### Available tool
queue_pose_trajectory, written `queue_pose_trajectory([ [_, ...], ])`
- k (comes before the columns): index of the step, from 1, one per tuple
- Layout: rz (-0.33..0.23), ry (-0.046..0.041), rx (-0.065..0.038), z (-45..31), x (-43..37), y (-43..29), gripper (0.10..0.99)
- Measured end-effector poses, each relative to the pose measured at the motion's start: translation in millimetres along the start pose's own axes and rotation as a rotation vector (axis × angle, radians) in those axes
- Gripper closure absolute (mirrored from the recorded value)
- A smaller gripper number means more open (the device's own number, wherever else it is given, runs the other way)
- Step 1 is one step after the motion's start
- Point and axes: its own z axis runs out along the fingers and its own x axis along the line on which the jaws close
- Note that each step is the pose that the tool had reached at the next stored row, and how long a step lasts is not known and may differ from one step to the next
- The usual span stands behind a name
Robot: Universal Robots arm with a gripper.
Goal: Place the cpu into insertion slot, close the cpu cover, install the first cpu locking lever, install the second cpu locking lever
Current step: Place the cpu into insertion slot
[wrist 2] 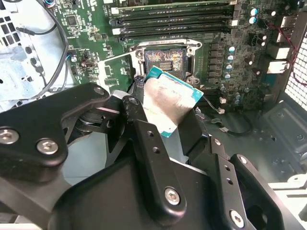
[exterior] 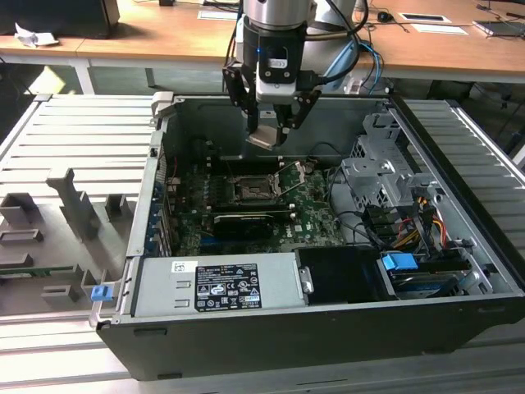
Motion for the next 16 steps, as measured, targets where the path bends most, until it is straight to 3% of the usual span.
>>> queue_pose_trajectory([
  [4, 0.034, -0.0027, -0.001, 1.5, 0.0, -0.1, 0.557],
  [6, 0.122, -0.0101, -0.003, 5.1, -0.1, -0.4, 0.557],
  [12, 0.238, -0.0195, -0.005, 9.2, -0.2, -0.7, 0.557],
  [16, 0.283, -0.0232, -0.006, 10.5, -0.2, -0.8, 0.557],
])
